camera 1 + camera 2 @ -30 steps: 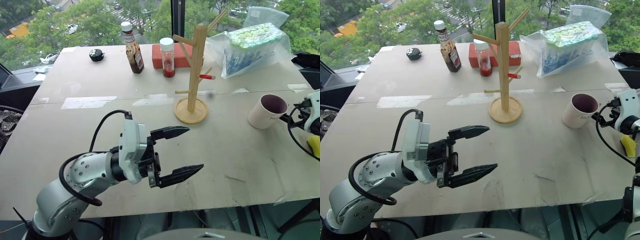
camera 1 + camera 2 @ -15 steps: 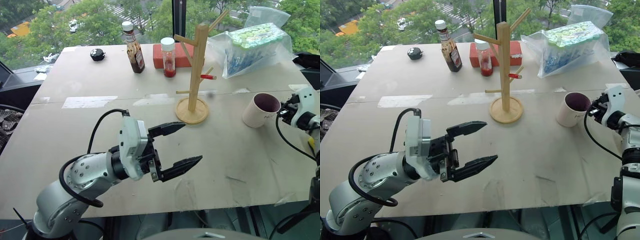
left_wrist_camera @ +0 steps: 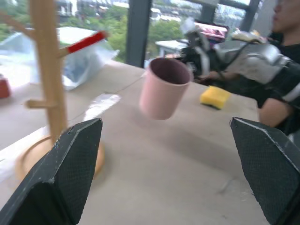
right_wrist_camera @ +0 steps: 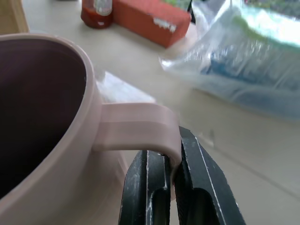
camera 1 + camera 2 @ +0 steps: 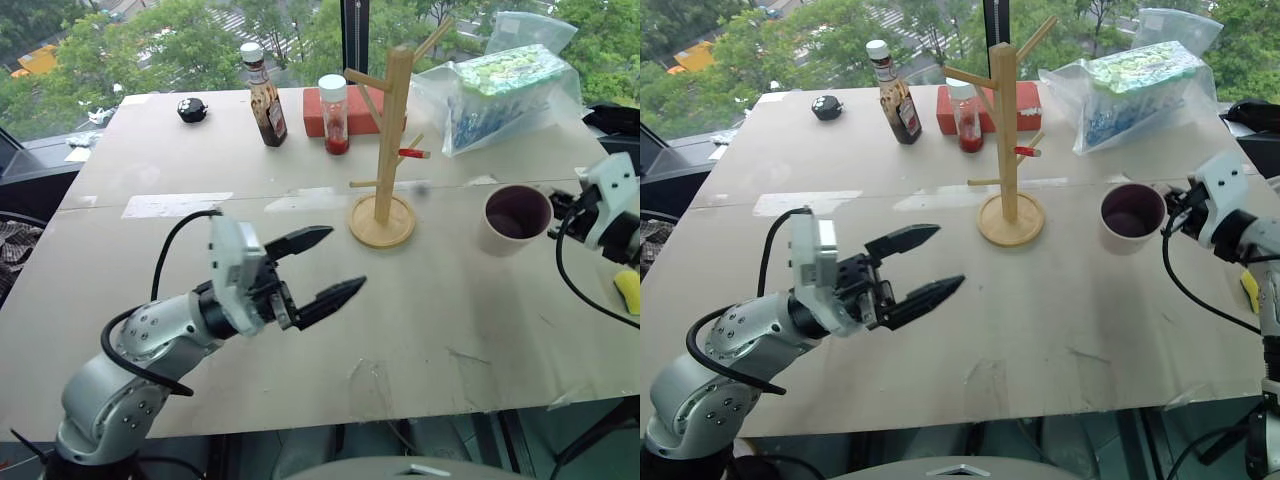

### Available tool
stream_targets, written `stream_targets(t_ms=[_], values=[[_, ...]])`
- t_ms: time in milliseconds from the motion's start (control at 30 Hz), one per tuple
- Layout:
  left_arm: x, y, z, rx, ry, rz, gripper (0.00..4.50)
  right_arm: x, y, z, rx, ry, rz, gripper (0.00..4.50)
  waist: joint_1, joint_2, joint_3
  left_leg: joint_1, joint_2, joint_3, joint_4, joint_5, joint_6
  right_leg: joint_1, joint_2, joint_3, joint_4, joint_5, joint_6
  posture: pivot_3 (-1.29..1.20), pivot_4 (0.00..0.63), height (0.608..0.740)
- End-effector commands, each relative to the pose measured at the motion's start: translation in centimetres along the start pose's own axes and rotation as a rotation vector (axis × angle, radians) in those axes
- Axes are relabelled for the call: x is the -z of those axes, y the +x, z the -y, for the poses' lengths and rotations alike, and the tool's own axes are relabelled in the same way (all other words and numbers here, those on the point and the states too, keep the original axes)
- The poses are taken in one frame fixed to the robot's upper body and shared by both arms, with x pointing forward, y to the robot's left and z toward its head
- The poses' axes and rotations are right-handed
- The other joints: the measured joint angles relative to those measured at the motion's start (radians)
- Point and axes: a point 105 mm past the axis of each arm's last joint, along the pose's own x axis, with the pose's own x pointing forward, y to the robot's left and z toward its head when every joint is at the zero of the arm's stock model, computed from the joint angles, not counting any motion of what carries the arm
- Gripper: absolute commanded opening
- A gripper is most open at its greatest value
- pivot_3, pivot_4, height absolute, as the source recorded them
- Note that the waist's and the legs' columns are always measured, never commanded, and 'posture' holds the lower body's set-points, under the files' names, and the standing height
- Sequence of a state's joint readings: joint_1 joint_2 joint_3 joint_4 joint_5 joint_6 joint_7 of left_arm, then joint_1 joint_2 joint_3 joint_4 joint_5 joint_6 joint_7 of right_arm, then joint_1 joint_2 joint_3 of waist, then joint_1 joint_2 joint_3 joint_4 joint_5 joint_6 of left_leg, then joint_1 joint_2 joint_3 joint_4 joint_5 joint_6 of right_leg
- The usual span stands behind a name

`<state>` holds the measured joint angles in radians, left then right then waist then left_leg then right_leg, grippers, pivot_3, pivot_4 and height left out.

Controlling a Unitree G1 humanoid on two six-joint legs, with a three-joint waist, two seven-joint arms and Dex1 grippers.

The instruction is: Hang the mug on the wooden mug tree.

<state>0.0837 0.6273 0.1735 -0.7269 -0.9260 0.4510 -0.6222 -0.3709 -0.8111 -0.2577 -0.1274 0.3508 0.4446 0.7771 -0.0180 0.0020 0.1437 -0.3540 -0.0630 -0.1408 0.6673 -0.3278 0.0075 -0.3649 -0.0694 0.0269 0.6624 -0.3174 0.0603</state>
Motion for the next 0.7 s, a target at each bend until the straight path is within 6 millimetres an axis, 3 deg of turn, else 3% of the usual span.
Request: stream_targets(t_ms=[33, 167, 267, 433, 700], values=[[-0.6, -2.5, -0.5, 0.007, 0.036, 0.035, 4.50, -6.3, -0.4, -1.3, 0.023, -0.152, 0.078, 0.06, 0.003, 0.000, 0.000, -0.004, 0.000, -0.001, 0.000, 0.000, 0.000, -0.004, 0.000, 0.000, 0.000, 0.000, 0.000, 0.00, 0.150, 0.740], [-0.1, -4.1, -0.7, 0.007, 0.010, 0.019, 4.50, -9.0, 0.3, -4.0, -0.038, -0.298, 0.016, 0.06, 0.007, 0.000, 0.000, -0.011, 0.000, -0.002, 0.001, 0.000, 0.000, -0.011, -0.001, -0.001, 0.001, 0.000, 0.000, 0.00, 0.150, 0.740], [0.9, -4.8, -1.4, 0.016, -0.026, 0.006, 4.50, -10.0, 1.3, -4.7, -0.034, -0.319, -0.001, 0.06, 0.008, -0.002, -0.001, -0.012, 0.000, -0.004, 0.000, 0.000, 0.000, -0.011, -0.001, -0.002, -0.001, 0.000, 0.000, 0.00, 0.150, 0.740], [1.6, -4.8, -2.0, 0.034, -0.051, 0.015, 4.50, -11.0, 3.0, -6.0, -0.093, -0.377, -0.006, 0.06, 0.004, -0.003, -0.001, -0.013, -0.001, -0.004, 0.001, 0.000, 0.000, -0.011, -0.001, -0.003, 0.000, 0.000, 0.000, 0.00, 0.150, 0.740], [0.4, -3.6, -0.4, 0.065, -0.043, 0.089, 4.50, -12.3, 6.5, -7.2, -0.149, -0.456, 0.023, 0.06, -0.012, -0.003, -0.001, -0.013, -0.001, -0.003, 0.000, 0.000, 0.000, -0.012, -0.002, -0.002, 0.001, 0.000, 0.000, 0.00, 0.150, 0.740]])
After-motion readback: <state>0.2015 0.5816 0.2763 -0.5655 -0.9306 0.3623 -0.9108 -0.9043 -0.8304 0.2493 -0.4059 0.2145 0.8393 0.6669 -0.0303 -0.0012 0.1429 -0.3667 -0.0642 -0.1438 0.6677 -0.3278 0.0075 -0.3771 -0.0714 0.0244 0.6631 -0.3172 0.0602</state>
